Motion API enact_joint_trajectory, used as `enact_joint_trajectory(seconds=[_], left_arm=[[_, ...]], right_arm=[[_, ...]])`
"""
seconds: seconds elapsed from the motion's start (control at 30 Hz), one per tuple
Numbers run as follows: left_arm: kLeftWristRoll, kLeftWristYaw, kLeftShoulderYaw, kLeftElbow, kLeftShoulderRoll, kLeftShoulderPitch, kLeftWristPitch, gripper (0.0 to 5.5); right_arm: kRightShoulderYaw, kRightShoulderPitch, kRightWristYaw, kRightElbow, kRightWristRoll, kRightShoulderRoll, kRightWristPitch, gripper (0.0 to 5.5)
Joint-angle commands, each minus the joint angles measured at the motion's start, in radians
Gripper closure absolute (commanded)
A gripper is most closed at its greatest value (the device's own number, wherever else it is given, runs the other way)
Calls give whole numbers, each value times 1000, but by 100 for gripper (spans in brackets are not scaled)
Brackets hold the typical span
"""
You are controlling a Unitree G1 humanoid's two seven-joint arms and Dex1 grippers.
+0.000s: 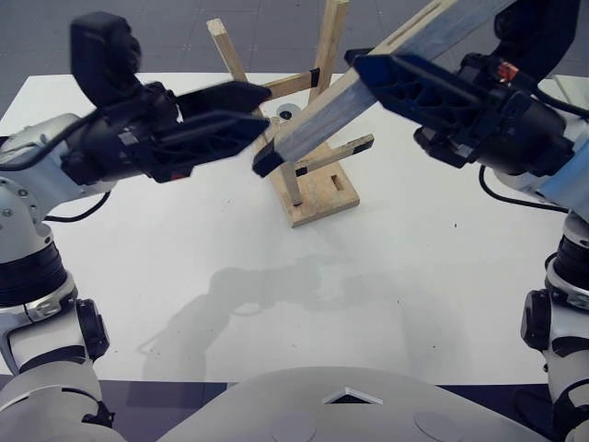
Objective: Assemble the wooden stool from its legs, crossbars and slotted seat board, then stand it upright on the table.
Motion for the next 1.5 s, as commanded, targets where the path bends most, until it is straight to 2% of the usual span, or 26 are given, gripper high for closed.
enact_joint_trajectory(seconds=[0.03,0.17,0.3,0.33,0.5,0.63,0.9,1.13,1.23,1.33,1.5], left_arm=[[159,8,24,77,24,21,-106,134],[536,60,-116,169,16,76,-345,77],[923,170,-310,397,-20,91,-603,10],[996,206,-345,459,-39,79,-653,10],[1169,343,-425,705,-215,-16,-793,10],[1281,365,-474,887,-302,-115,-882,10],[1348,367,-441,1006,-307,-143,-934,10],[1377,390,-391,1061,-278,-144,-942,10],[1378,379,-379,1083,-284,-129,-956,10],[1371,351,-370,1122,-295,-120,-985,10],[1400,305,-383,1272,-314,-162,-1098,10]], right_arm=[[-71,15,-7,43,-81,-36,-35,345],[-130,36,13,175,-275,-72,-87,345],[-75,99,7,306,-572,-70,-177,346],[-52,119,27,322,-643,-71,-200,346],[76,196,93,416,-939,-26,-316,346],[140,210,97,475,-1089,76,-364,346],[140,287,121,312,-1123,186,-290,346],[229,407,162,62,-1101,220,-177,346],[265,432,150,-33,-1055,277,-125,346],[294,434,147,-90,-1043,313,-102,346],[231,315,207,-91,-1047,266,-109,346]])
